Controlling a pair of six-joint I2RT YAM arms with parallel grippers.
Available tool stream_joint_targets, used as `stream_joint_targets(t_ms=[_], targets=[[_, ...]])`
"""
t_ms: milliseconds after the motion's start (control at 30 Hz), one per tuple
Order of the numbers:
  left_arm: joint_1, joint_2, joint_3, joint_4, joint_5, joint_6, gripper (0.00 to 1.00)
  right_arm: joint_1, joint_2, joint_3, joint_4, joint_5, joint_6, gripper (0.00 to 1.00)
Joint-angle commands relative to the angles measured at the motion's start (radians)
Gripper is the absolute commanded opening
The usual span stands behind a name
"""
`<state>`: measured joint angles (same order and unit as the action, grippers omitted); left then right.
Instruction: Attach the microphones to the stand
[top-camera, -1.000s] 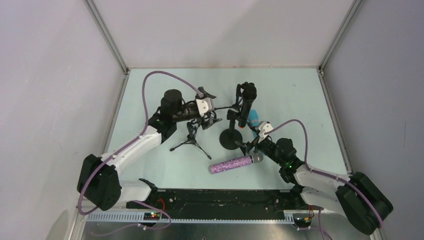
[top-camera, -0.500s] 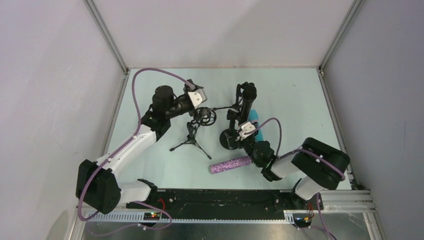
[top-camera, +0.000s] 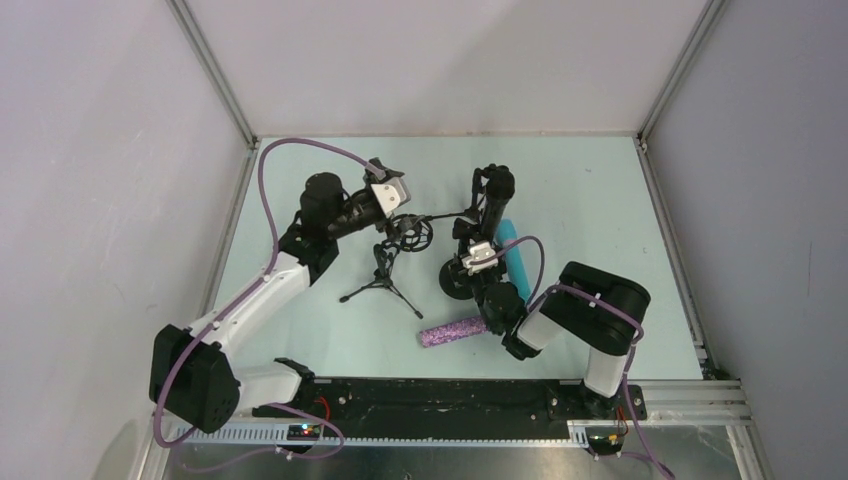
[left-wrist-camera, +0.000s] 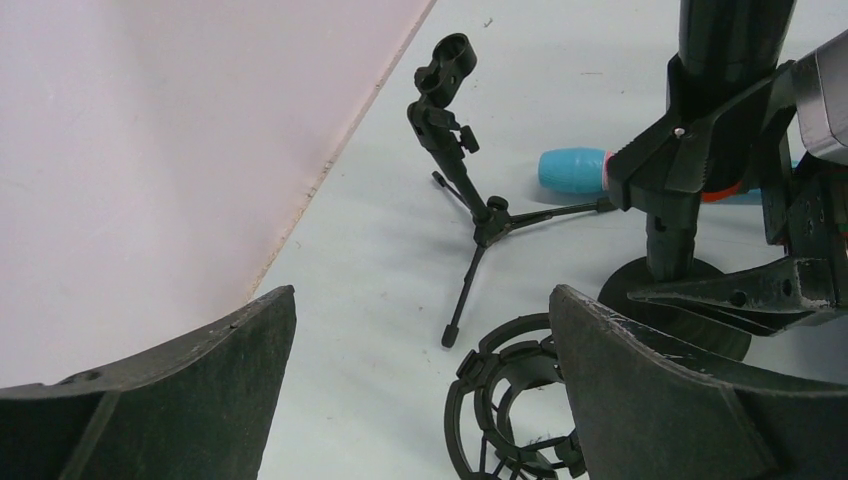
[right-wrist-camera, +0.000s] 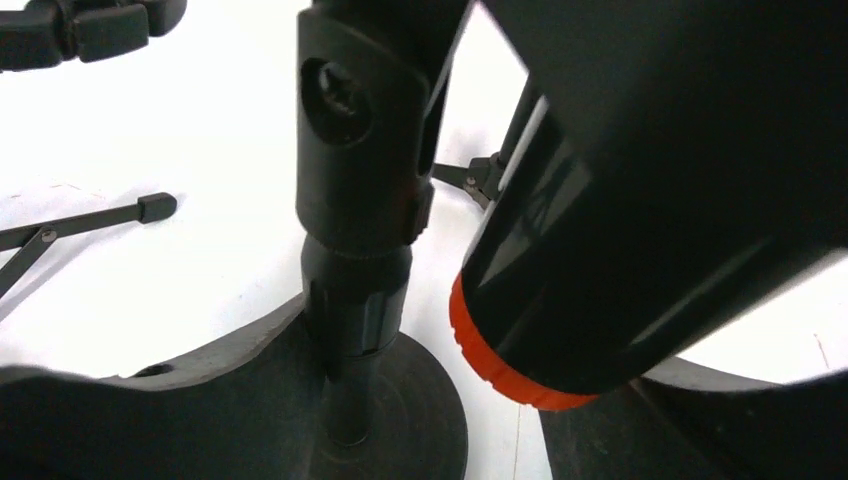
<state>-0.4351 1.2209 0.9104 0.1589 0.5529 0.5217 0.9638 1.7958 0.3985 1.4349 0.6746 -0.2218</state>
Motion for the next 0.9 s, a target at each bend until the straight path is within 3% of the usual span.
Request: stream_joint_targets(t_ms=[0, 300, 500, 867], targets=[[0.007, -0.027, -0.011, 0.048, 0.010, -0.019, 1.00, 0.024, 0.043, 0.041, 0.073, 0.090, -0.031, 0.66], [0.007, -0.034, -0.022, 0.065, 0.029, -0.032, 1.00, 0.036, 0.053, 0.046, 0.075, 0.134, -0.057, 0.27], [0.007, -0.033, -0.024, 0.076, 0.047, -0.041, 1.00, 0.051, 0.056, 0.045, 0.075, 0.160, -0.093, 0.16], [0.004, -0.004, -0.015, 0.094, 0.147, -0.070, 1.00, 0.082, 0.001, -0.036, 0.075, 0.142, -0.083, 0.06]])
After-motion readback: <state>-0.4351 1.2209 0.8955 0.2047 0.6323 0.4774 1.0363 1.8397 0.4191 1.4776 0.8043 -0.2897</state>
